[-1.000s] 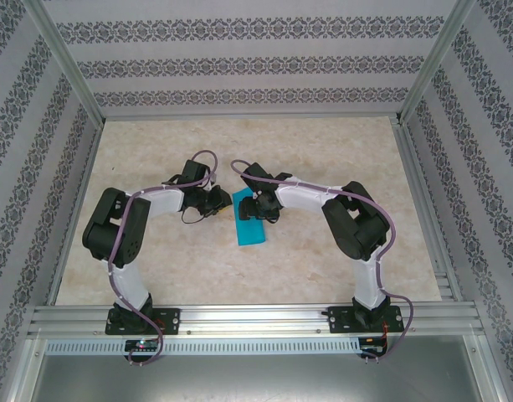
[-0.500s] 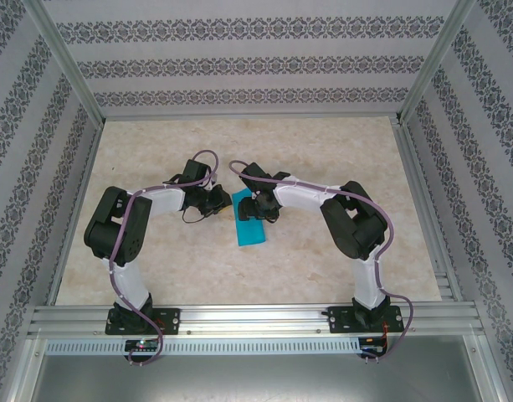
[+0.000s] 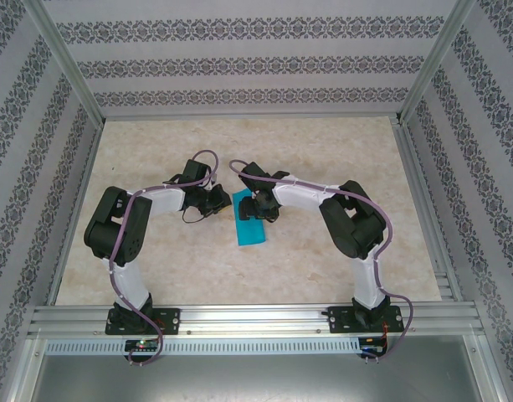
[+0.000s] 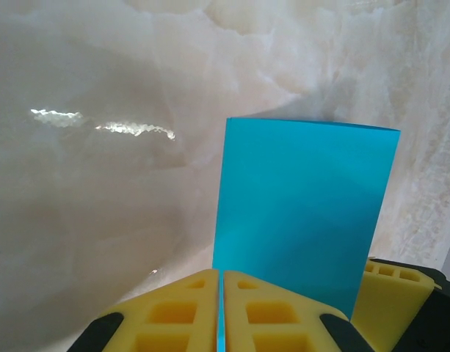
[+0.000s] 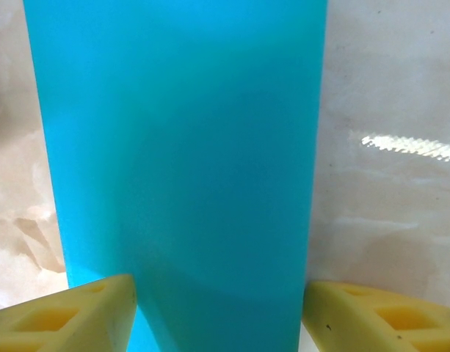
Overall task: Fold a paper plane with a square sheet of paper (pick it up from the middle)
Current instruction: Hold the square sheet of paper at the center of the table.
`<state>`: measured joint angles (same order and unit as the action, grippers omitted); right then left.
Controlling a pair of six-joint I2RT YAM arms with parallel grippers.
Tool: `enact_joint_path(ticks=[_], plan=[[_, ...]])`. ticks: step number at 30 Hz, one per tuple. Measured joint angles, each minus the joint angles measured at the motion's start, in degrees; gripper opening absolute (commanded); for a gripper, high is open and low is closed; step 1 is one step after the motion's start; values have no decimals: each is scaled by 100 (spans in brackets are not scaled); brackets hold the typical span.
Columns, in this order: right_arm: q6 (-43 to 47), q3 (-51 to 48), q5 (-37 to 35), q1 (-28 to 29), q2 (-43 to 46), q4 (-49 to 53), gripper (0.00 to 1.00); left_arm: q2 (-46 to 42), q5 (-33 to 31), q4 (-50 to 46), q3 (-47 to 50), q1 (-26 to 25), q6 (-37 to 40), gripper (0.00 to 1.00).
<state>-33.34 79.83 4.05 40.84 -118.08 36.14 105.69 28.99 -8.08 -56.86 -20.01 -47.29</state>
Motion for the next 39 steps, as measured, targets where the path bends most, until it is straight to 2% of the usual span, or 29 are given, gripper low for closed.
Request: enact_joint_path(ticks=[15,22,39], plan=[[-72,162,4,0,-103,184,68,0,-96,59,0,0,-70,10],[-105,181,4,0,-118,203,68,11,68,210,-9,-9,-105,8],[-107,181,2,0,-122,205,67,540,223,249,-302,-151,-103,3]])
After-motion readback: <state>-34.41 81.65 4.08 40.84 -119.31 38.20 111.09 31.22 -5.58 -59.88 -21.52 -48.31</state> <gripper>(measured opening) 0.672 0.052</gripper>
